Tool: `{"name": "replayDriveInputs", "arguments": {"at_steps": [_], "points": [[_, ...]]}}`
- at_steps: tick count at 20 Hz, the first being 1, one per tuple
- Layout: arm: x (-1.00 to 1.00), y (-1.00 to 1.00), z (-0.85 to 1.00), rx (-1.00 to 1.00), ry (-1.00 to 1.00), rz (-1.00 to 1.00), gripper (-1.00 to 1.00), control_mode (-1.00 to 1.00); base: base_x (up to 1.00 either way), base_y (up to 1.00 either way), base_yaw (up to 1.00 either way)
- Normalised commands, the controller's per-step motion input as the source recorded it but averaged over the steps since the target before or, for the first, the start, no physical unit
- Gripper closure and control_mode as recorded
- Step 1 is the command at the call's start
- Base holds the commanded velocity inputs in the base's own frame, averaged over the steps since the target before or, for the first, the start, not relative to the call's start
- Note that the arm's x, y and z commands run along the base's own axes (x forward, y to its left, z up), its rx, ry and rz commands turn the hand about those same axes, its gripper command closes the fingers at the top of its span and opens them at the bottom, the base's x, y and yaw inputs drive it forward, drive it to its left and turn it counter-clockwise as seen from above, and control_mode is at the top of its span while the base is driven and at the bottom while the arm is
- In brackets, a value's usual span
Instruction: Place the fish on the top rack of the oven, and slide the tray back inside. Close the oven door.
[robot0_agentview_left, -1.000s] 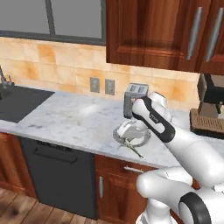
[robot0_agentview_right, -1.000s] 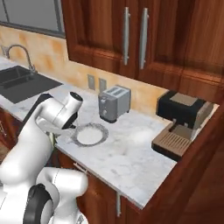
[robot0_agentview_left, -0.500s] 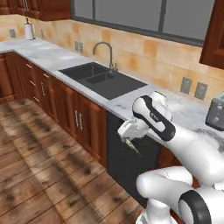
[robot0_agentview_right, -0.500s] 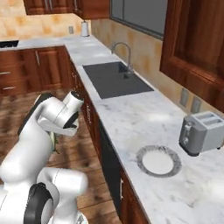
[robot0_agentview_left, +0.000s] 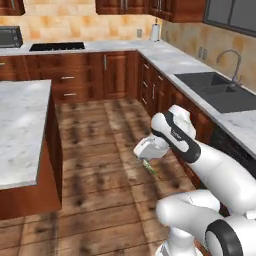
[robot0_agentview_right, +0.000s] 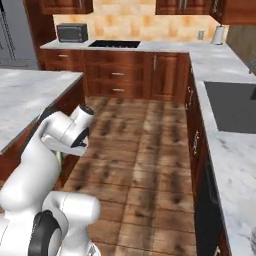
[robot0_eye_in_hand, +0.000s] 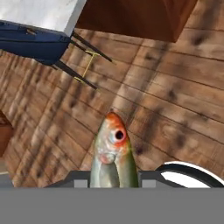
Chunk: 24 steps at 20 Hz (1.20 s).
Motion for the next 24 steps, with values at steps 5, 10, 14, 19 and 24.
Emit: {"name": "replayDriveInputs", "arguments": {"at_steps": [5, 10, 14, 19, 24], "points": [[0.00, 0.00, 0.00, 0.00, 0.00, 0.00, 1.00, 1.00, 0.26, 0.73, 0.68], [0.00, 0.00, 0.00, 0.00, 0.00, 0.00, 1.00, 1.00, 0.58, 0.66, 0.62], [0.00, 0.00, 0.00, 0.00, 0.00, 0.00, 1.00, 1.00, 0.93, 0.42, 0.57], [0.00, 0.00, 0.00, 0.00, 0.00, 0.00, 1.00, 1.00, 0.70, 0.39, 0.60], [0.00, 0.00, 0.00, 0.00, 0.00, 0.00, 1.00, 1.00, -0.33, 0.97, 0.62]]}}
